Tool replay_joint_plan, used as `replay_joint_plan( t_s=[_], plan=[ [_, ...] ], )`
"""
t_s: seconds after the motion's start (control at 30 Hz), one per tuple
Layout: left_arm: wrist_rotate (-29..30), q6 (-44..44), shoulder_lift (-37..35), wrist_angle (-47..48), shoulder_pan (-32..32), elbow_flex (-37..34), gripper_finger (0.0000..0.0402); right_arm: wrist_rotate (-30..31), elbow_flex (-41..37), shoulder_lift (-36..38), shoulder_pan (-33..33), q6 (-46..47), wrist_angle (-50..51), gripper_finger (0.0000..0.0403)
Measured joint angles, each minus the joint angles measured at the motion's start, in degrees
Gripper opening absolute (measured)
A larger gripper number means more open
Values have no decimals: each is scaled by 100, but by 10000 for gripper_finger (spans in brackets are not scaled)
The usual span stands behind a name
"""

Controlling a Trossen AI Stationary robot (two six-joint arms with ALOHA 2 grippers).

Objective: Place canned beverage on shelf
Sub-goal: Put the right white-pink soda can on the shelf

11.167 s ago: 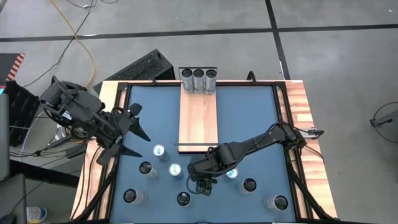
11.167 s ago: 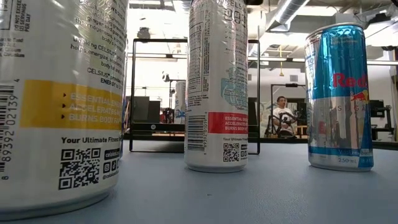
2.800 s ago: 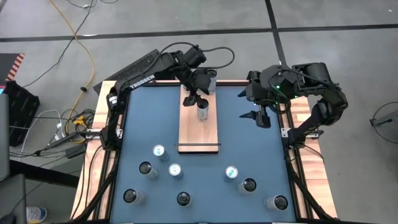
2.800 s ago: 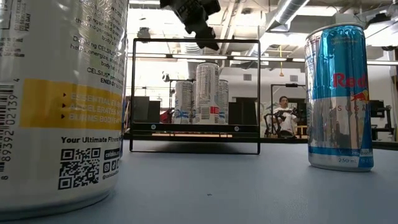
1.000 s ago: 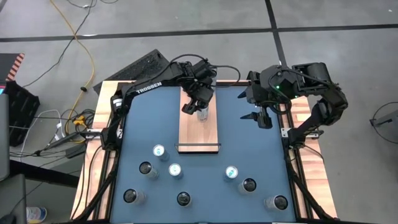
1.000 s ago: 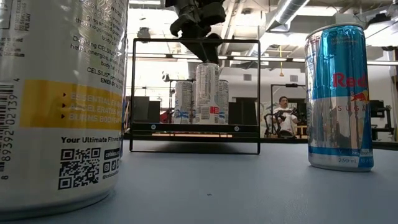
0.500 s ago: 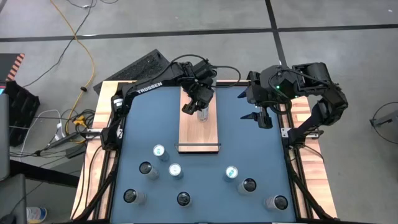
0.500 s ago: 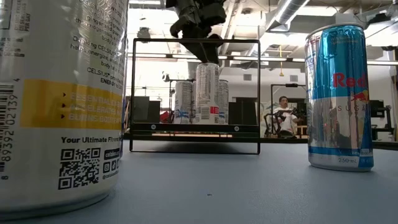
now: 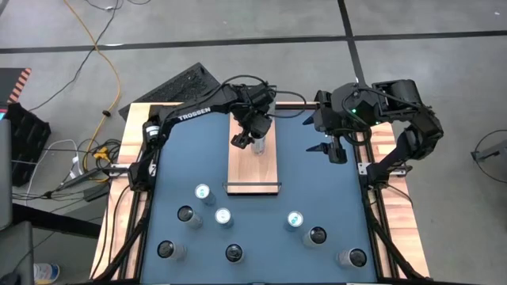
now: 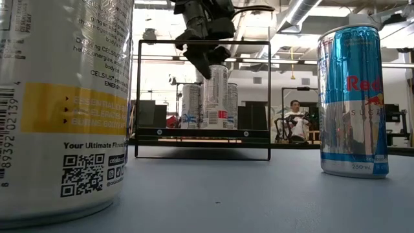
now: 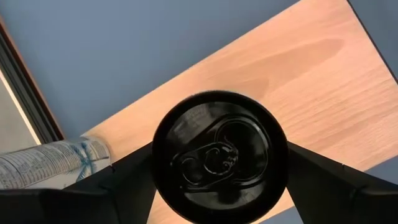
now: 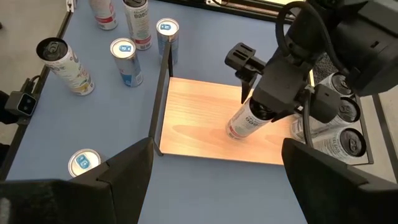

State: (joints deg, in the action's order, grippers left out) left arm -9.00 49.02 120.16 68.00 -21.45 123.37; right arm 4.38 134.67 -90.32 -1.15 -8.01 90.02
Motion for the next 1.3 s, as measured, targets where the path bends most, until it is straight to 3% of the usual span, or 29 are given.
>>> replay_joint_plan(
  t_s=[0.37,0.97,1.3],
  plan=[
    [-296,-708,-7,-261,-63,0,257,0,0,0,2,2,0,338],
    [1722,-5044,-9,-146,10,4,253,2,0,0,4,0,0,338],
    [2076,-5195,-20,87,11,13,253,4,0,0,4,2,0,338]
  ],
)
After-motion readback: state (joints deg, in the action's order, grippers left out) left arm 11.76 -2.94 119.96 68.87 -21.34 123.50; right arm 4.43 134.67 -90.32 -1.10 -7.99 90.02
